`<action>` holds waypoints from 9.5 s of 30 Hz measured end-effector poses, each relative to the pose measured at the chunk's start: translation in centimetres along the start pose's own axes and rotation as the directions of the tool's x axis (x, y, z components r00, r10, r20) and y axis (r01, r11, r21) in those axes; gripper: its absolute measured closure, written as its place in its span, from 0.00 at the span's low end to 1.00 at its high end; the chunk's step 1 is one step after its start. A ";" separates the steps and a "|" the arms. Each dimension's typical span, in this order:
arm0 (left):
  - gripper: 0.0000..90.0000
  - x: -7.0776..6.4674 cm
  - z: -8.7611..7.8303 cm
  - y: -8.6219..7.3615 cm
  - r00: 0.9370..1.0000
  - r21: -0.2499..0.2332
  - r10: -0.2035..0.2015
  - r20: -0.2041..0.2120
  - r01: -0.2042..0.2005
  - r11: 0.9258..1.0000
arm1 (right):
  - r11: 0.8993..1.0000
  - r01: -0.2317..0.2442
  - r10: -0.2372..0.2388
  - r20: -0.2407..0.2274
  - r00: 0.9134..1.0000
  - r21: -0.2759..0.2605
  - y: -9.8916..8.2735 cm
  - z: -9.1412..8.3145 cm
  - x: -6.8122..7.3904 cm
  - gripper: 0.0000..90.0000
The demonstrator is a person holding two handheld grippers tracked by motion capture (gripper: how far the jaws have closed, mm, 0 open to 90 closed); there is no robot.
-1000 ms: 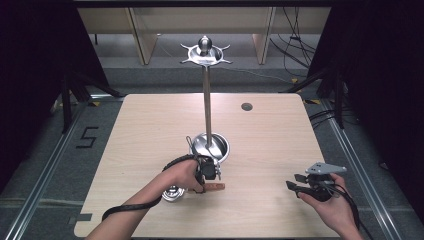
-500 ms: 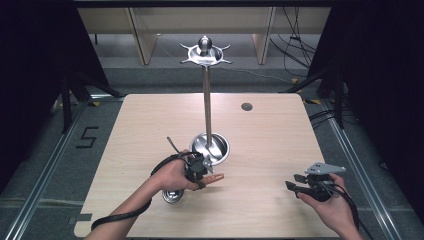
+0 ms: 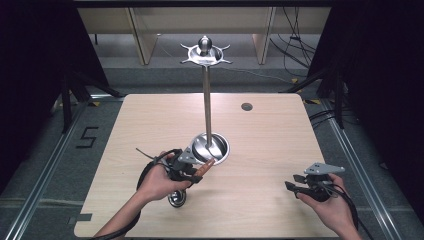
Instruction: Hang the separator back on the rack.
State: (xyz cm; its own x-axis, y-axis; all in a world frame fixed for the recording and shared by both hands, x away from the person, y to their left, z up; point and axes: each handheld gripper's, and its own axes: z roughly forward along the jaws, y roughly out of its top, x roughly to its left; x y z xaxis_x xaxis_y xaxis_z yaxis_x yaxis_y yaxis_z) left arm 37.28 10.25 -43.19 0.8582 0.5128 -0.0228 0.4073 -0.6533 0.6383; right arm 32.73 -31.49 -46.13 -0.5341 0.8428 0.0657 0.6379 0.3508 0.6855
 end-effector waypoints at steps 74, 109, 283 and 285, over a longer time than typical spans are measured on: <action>0.75 -0.6 -8.4 1.1 0.923 -0.557 -0.327 -0.205 0.165 0.814 | 1.000 0.015 -0.015 0.004 1.000 -0.024 0.0 -0.1 -0.1 0.59; 0.75 0.2 -10.8 3.3 0.929 -0.612 -0.300 -0.214 0.112 0.783 | 1.000 0.005 -0.005 0.005 1.000 -0.025 0.0 -0.1 -0.1 0.59; 0.75 8.1 -16.6 10.6 0.981 -0.523 -0.101 -0.166 -0.001 0.852 | 1.000 0.009 -0.009 0.004 1.000 -0.024 0.1 0.0 -0.2 0.57; 0.75 8.2 -16.7 10.7 0.981 -0.522 -0.103 -0.164 0.003 0.853 | 1.000 0.013 -0.013 0.008 1.000 -0.027 0.0 0.0 -0.2 0.57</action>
State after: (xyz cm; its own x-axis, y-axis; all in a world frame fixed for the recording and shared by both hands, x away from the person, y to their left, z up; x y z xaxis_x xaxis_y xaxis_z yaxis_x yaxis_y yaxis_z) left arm 43.49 16.75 -23.69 0.7490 0.6615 0.0378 0.1866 -0.2654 0.9459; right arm 32.88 -31.66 -46.12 -0.5375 0.8417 0.0510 0.6159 0.3505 0.7056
